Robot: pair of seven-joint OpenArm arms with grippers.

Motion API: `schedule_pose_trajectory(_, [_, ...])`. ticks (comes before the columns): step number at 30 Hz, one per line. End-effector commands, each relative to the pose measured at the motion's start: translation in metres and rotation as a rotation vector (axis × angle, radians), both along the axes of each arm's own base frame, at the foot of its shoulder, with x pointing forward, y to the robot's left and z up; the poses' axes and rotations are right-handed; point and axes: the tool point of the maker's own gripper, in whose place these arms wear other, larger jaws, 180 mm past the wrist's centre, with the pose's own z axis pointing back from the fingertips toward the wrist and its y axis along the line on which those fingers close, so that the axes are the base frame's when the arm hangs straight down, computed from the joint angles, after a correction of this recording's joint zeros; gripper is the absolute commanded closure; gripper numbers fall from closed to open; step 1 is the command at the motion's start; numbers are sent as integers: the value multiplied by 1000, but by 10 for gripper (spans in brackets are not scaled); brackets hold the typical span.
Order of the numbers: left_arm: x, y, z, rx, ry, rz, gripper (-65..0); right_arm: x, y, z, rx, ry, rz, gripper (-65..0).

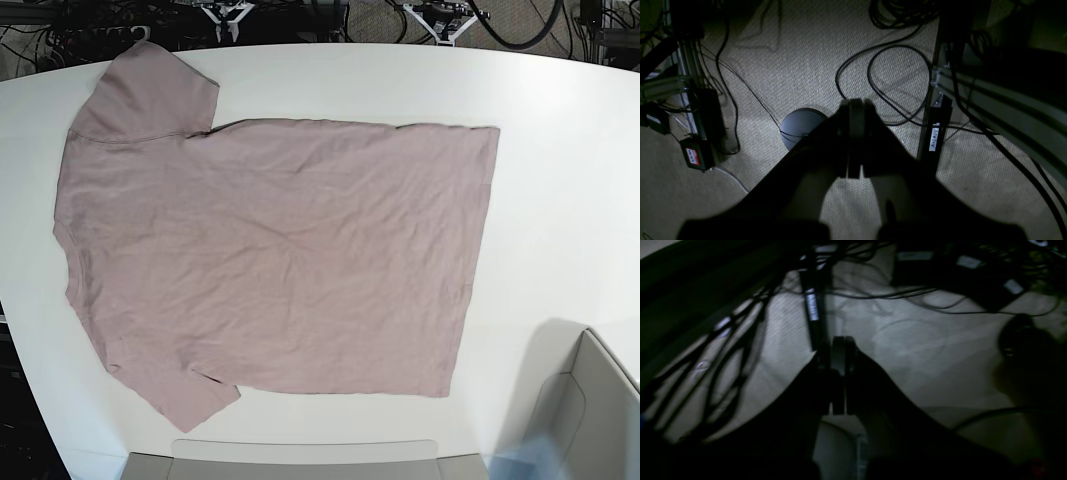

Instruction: Fold the T-shirt properly

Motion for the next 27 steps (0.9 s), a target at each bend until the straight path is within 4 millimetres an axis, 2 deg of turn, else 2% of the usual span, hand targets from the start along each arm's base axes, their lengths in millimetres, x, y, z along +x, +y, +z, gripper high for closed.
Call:
schedule_pose_trajectory(1, [3, 6, 2, 13, -16, 1, -1, -2, 1, 0, 4, 2, 4, -1])
schedule_pose_trajectory(4, [4, 6, 2, 13, -18, 3, -1, -9, 2, 0, 5, 11, 0, -1])
schedule_pose_trajectory(11, [3, 5, 2, 11, -18, 6, -1, 4, 4, 2, 12, -43, 3, -1])
schedule_pose_trajectory(15, [10, 5, 5, 12, -54, -2, -2, -2, 7, 3, 18, -52, 8, -1])
schedule_pose_trajectory(17, [12, 4, 8, 13, -73, -6, -2, 2, 8, 4, 22, -69, 9, -1])
schedule_pose_trajectory(19, [19, -5, 8, 0, -94, -4, -2, 0, 10, 6, 26, -76, 11, -1])
schedule_pose_trajectory(23, [11, -10, 6, -13, -33, 11, -1, 1, 13, 8, 34, -97, 14, -1])
schedule_pose_trajectory(25, [-2, -21, 5, -37, 24, 44, -1, -7, 13, 9, 35, -89, 17, -1])
schedule_pose_trajectory(27, [-9, -18, 9, -45, 42, 87, -1, -13, 15, 11, 39, -94, 17, -1])
